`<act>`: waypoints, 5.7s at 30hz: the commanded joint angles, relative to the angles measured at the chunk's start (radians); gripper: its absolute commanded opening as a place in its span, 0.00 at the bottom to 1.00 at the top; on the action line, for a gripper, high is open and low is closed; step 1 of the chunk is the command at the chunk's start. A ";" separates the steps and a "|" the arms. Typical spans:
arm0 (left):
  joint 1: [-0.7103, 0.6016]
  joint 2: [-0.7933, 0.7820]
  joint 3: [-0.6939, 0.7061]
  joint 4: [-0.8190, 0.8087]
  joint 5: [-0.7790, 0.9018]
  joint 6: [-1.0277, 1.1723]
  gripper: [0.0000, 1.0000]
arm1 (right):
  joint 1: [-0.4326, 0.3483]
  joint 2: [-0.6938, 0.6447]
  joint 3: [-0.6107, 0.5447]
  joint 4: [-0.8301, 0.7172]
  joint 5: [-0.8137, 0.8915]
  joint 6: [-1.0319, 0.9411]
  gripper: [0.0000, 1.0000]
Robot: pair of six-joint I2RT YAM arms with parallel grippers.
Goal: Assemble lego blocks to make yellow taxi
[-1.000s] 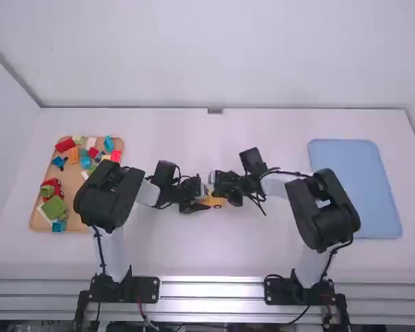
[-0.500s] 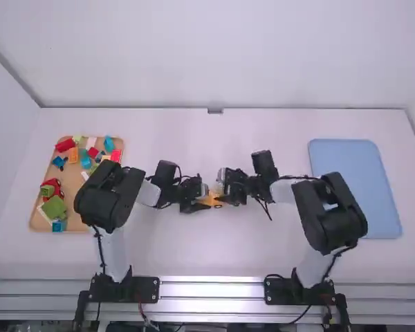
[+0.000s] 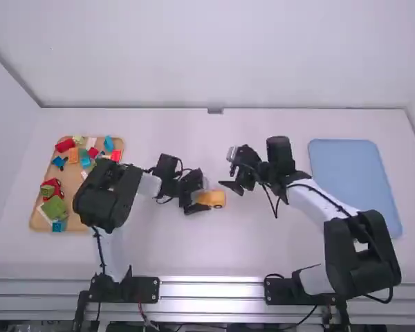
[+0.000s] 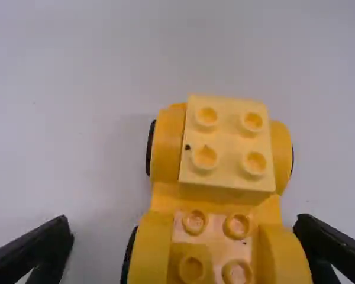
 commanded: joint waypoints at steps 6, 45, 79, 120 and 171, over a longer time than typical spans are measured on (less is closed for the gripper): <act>0.115 -0.224 0.179 -0.520 -0.021 -0.002 0.99 | 0.047 -0.003 0.008 0.053 0.136 0.048 0.99; 0.632 0.157 1.218 -1.271 -0.838 -0.782 0.80 | 0.057 -0.003 0.008 0.312 0.142 0.302 0.99; 0.631 0.241 0.892 -0.990 -0.825 -0.675 0.38 | 0.057 -0.003 0.009 0.317 0.142 0.328 0.99; 0.570 0.045 0.888 -1.061 -0.881 -0.964 0.02 | 0.056 -0.003 0.008 0.286 0.142 0.335 0.99; -0.100 -0.101 0.251 -0.747 -0.730 -2.963 0.03 | -0.042 -0.003 0.007 0.188 0.138 0.332 0.98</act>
